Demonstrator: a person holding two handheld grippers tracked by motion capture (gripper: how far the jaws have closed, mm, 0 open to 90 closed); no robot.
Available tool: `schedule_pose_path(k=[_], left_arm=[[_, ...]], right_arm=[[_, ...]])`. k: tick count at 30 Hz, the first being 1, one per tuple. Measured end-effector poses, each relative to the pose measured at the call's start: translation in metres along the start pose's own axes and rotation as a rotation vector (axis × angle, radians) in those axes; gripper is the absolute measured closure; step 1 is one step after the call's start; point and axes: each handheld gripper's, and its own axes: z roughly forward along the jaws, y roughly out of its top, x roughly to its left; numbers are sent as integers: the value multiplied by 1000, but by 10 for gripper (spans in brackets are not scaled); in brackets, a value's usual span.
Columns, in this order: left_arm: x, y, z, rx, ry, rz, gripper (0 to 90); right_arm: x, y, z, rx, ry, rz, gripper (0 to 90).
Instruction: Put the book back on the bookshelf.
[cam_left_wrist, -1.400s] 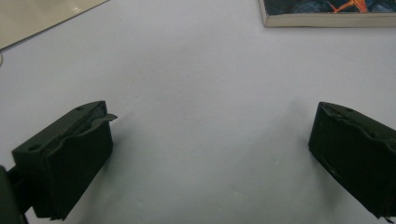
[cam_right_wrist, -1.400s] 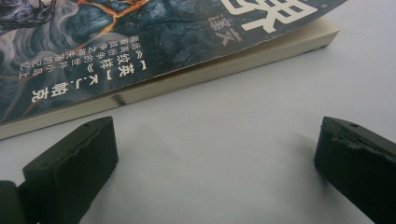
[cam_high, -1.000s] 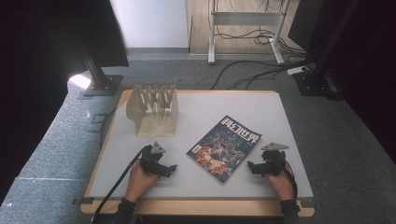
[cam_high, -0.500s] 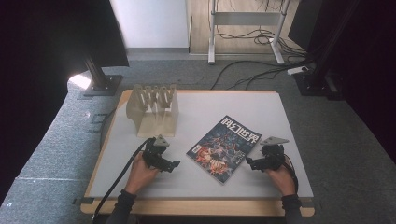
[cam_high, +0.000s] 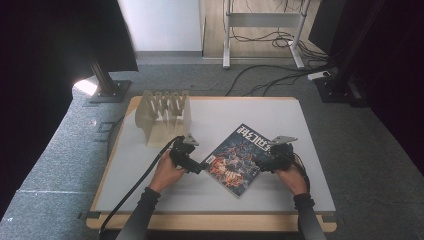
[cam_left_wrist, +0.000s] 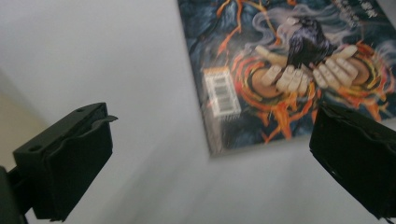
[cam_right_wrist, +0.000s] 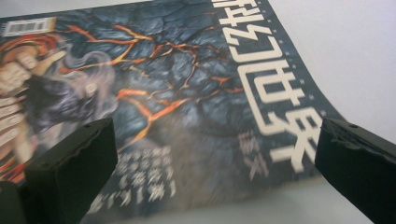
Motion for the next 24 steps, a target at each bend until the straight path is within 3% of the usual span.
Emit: schedule_pose_path(k=[3, 6, 7, 10, 14, 17, 19, 21, 24], left_arm=[[-3, 10, 12, 11, -6, 29, 0], [-3, 14, 20, 9, -21, 30, 0], [-4, 17, 28, 14, -28, 39, 0], [-5, 18, 37, 0, -44, 45, 0], [-6, 16, 53, 28, -43, 56, 0], [-8, 13, 61, 44, -62, 55, 0], [-8, 12, 65, 35, -112, 35, 0], [-13, 11, 66, 25, -118, 45, 0], [-16, 11, 65, 30, -113, 48, 0]], right_arm=[[-9, 6, 14, 19, -4, -15, 0], [-16, 8, 21, 30, 2, -17, 0], [-24, 10, 28, 39, -10, -14, 0], [-34, 13, 34, 49, -3, 0, 0], [-41, 14, 40, 67, -1, 0, 0], [-49, 11, 44, 66, 34, 26, 0], [-52, 8, 45, 54, 67, 52, 15], [-52, 4, 43, 39, 92, 60, 29], [-50, 3, 41, 43, 89, 51, 29]])
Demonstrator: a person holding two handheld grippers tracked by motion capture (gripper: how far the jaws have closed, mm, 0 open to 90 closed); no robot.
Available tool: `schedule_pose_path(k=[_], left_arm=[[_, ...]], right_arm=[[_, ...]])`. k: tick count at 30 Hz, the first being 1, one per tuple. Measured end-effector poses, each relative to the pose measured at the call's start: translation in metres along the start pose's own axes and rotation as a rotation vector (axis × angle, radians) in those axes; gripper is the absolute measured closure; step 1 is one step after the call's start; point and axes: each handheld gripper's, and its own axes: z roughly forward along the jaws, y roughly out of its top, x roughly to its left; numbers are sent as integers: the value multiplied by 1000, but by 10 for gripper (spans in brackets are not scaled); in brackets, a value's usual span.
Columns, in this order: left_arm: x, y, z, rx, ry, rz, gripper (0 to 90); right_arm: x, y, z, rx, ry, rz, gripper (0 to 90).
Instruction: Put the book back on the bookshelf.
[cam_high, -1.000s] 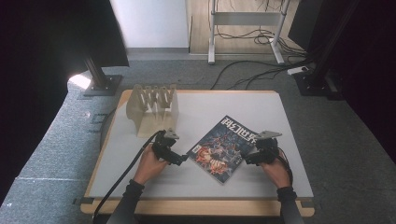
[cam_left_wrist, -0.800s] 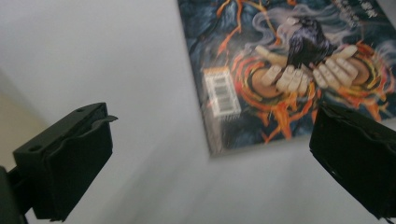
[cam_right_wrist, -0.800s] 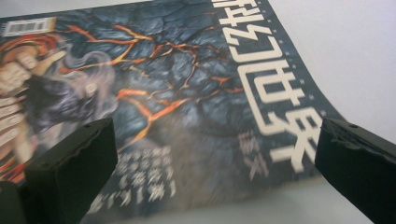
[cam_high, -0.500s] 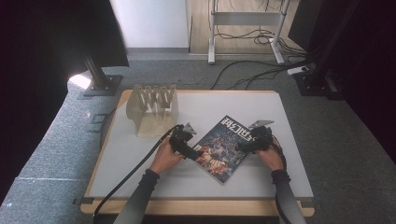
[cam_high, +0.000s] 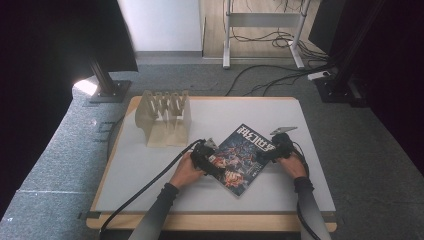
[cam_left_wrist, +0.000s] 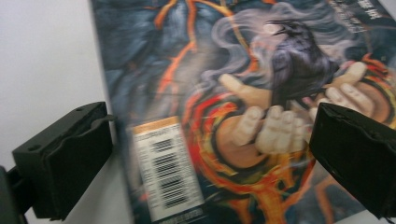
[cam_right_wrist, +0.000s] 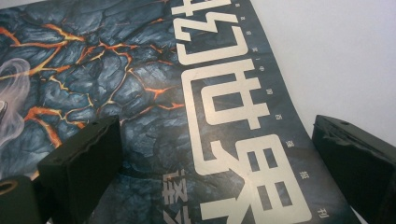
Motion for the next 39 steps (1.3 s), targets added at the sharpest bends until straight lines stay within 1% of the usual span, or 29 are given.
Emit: schedule_pose_path(k=[1, 2, 4, 8, 10, 13, 14, 16, 17, 18, 19, 21, 22, 24, 25, 26, 27, 28, 29, 30, 31, 32, 33, 35, 36, 37, 38, 39], left_arm=[[-1, 0, -1, 5, -1, 2, 0], [-2, -1, -2, 8, -2, 4, 0], [-3, -4, -4, 14, -6, 9, 0], [-8, -18, -14, 12, -16, 13, 0], [-12, -27, -20, 4, -15, 7, 0], [-18, -41, -29, -9, -18, 9, 0], [-21, -47, -33, -17, -17, 10, 0], [-24, -54, -36, -31, -18, 8, 0], [-25, -55, -37, -33, -17, 10, 0], [-27, -57, -38, -33, -13, 12, 0], [-28, -57, -38, -33, -14, 13, 0], [-28, -58, -39, -34, -15, 18, 0], [-29, -58, -39, -34, -14, 17, 0], [-32, -58, -39, -29, -7, 14, 0], [-36, -58, -39, -21, -2, 12, 0], [-36, -58, -39, -21, -2, 12, 0], [-41, -59, -39, -21, -1, 11, 0], [-44, -60, -40, -17, -3, 15, 0], [-50, -61, -40, -10, -15, 29, 0], [-56, -61, -41, -5, -13, 31, 0], [-58, -62, -41, -1, -12, 31, 0], [-63, -64, -42, -1, -19, 39, 0], [-63, -64, -42, -1, -19, 39, 0], [-60, -64, -44, 8, -47, 58, 0], [-57, -64, -45, 14, -67, 57, 0], [-53, -64, -47, 15, -64, 50, 0], [-49, -63, -49, 15, -44, 51, 0], [-41, -63, -53, 20, 9, 53, 0]], right_arm=[[2, -1, -1, 6, -2, 4, 28], [6, -3, -2, 0, -5, 5, 29], [8, -5, -3, -1, -5, 2, 28], [25, -11, -7, 0, 0, -12, 25], [35, -14, -8, 2, 5, -18, 24], [53, -19, -10, -12, -1, -16, 24], [64, -23, -11, -17, 2, -15, 23], [70, -25, -13, -30, -5, -29, 20], [70, -25, -13, -30, -5, -29, 20], [72, -26, -14, -33, -12, -38, 1], [75, -29, -17, -26, -32, -56, 0], [77, -35, -26, -33, -67, -80, 0], [76, -44, -37, -43, -95, -79, 0], [75, -54, -46, -46, -98, -58, 0], [75, -57, -49, -45, -98, -53, 0], [75, -57, -49, -45, -98, -53, 0], [75, -66, -52, -27, -104, -59, 0], [75, -68, -52, -25, -103, -59, 0], [76, -69, -52, -25, -97, -55, 0], [76, -70, -53, -23, -108, -57, 0], [76, -70, -53, -23, -108, -57, 0], [74, -70, -54, -22, -116, -53, 0], [74, -70, -54, -22, -116, -53, 0], [73, -69, -53, -12, -110, -51, 0], [72, -68, -52, -9, -106, -46, 0], [71, -67, -52, -3, -102, -44, 0], [71, -67, -52, 2, -101, -40, 0], [70, -66, -51, 2, -101, -41, 0]])
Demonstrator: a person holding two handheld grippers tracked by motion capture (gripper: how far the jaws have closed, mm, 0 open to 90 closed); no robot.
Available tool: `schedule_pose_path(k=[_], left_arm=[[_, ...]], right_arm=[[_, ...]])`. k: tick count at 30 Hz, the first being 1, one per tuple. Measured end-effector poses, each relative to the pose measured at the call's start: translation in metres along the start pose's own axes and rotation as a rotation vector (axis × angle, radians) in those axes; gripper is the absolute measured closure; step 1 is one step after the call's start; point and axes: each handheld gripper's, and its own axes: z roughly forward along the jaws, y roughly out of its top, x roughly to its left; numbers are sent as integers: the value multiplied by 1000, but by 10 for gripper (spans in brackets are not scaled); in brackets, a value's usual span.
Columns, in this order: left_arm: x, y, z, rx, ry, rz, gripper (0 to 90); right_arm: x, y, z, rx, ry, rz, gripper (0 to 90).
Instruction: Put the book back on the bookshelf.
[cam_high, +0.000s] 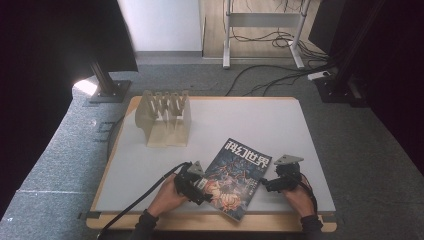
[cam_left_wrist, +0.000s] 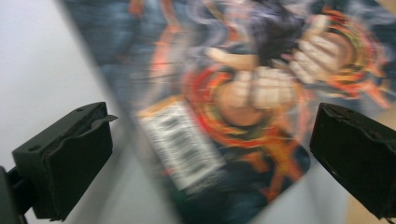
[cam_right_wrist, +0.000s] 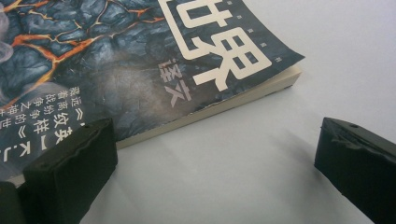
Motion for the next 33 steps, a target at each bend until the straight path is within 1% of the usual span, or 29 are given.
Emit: schedule_pose_path(k=[1, 2, 4, 5, 6, 8, 9, 10, 12, 13, 14, 15, 16, 17, 18, 21, 24, 25, 27, 28, 29, 30, 32, 33], left_arm=[[5, 0, -2, 2, 25, 0, 0], [18, -1, -6, 16, 90, -5, 0], [33, -3, -11, 32, 153, -19, 0], [33, -3, -11, 32, 153, -19, 0], [40, -5, -12, 34, 172, -35, 0], [52, -9, -8, 35, 181, -79, 0], [54, -11, -5, 34, 167, -92, 0], [55, -12, -4, 9, 155, -110, 0], [50, -13, -1, -14, 152, -109, 0], [48, -13, -1, -21, 162, -108, 0], [44, -15, -2, -24, 181, -111, 0], [44, -15, -2, -24, 181, -111, 0], [41, -17, -3, -29, 175, -116, 0], [39, -18, -3, -31, 166, -118, 0], [37, -19, -3, -36, 165, -117, 0], [27, -24, -4, -58, 172, -118, 0], [19, -25, -3, -65, 179, -111, 0], [15, -25, -3, -65, 175, -104, 0], [9, -24, -2, -64, 156, -100, 0], [7, -23, -1, -64, 152, -93, 0], [1, -22, 1, -65, 138, -84, 0], [1, -22, 1, -65, 138, -84, 0], [-6, -19, 4, -64, 128, -73, 0], [-9, -18, 5, -64, 123, -67, 0]], right_arm=[[0, 1, 1, -1, -1, 7, 0], [-1, 2, 2, -1, -5, 17, 0], [-2, 3, 4, -1, -8, 24, 0], [-2, 3, 4, -1, -8, 24, 0], [-2, 6, 6, -1, -16, 24, 0], [-2, 7, 8, 0, -19, 22, 0], [-3, 9, 10, -1, -19, 24, 0], [-3, 11, 12, -3, -20, 27, 0], [-4, 14, 15, -5, -20, 28, 0], [-4, 17, 17, -6, -21, 30, 0], [-6, 21, 20, 4, -22, 24, 0], [-6, 21, 20, 4, -22, 24, 0], [-8, 26, 24, 11, -27, 21, 0], [-8, 26, 24, 11, -27, 21, 0], [-10, 31, 28, 15, -34, 17, 0], [-13, 37, 33, 23, -39, 7, 0], [-16, 45, 40, 30, -48, 11, 0], [-16, 47, 41, 33, -52, 11, 0], [-17, 57, 49, 34, -82, 7, 0], [-17, 57, 49, 34, -82, 7, 0], [-19, 63, 55, 33, -93, 8, 0], [-19, 63, 55, 33, -93, 8, 0], [-20, 69, 62, 25, -110, 8, 0], [-22, 73, 68, 17, -105, 27, 0]])
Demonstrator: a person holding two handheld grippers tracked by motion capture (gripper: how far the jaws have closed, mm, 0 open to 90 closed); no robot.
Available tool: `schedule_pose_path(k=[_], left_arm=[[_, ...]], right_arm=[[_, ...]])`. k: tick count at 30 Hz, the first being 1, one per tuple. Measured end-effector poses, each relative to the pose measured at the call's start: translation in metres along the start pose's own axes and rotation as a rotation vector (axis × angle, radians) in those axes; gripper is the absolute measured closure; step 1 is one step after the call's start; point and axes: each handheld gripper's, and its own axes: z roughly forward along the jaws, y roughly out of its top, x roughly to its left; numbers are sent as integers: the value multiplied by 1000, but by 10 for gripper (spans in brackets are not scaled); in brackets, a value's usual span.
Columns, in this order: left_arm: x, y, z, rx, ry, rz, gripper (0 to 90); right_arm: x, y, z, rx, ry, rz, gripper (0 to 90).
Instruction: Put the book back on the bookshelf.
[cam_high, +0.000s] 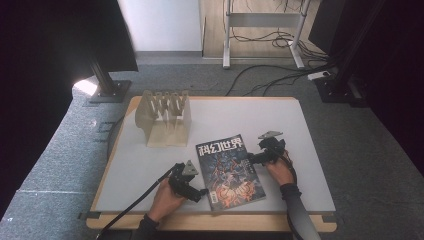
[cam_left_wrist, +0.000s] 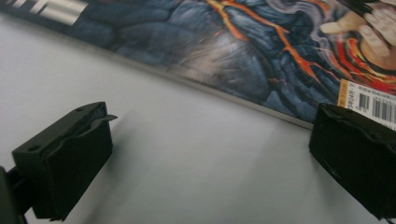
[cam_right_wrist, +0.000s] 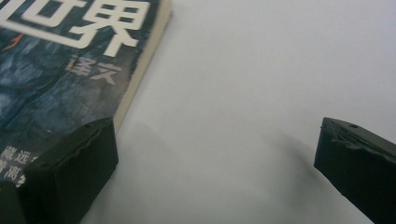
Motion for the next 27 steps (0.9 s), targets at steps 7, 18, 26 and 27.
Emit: schedule_pose_path(k=[7, 18, 26, 27], left_arm=[[13, 1, 0, 1, 10, -11, 0], [21, 5, 4, 1, 14, -8, 0], [22, 5, 4, 2, 11, -11, 0], [22, 5, 4, 1, 12, -11, 0]], right_arm=[[-4, 6, -4, 24, 23, 3, 0], [20, 18, -9, 4, 254, 53, 130], [34, 27, 9, 4, 314, 109, 251], [34, 27, 9, 5, 308, 124, 266]])
